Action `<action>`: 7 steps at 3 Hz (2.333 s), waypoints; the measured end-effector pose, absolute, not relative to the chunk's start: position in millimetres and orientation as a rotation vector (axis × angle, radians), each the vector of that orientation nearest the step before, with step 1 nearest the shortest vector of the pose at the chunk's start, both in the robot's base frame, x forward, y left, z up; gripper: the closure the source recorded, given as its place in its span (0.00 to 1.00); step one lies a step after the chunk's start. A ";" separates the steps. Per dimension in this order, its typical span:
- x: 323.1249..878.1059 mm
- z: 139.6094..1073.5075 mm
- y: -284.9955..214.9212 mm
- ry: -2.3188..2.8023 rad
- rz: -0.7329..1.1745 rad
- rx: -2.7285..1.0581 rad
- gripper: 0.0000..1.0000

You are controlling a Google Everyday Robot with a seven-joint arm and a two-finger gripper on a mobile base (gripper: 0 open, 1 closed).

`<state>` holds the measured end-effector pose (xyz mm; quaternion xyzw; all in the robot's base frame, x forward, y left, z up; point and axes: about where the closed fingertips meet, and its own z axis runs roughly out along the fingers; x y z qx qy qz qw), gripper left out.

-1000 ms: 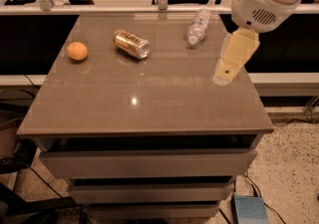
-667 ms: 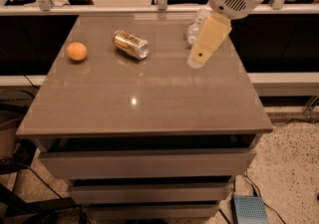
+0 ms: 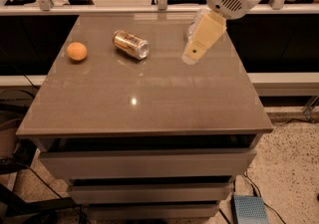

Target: Place orange can upright

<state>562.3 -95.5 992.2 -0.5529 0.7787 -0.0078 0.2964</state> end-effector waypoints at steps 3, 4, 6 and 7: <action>679.9 934.9 -9.8 2.240 0.309 -1.265 0.00; 702.7 911.6 22.9 2.279 0.358 -1.243 0.00; 728.4 880.0 77.8 2.311 0.323 -1.318 0.00; 739.1 863.8 93.5 2.332 0.279 -1.361 0.00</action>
Offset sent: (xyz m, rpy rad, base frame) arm 0.1437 0.0948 -0.0523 0.2778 0.2302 -0.1415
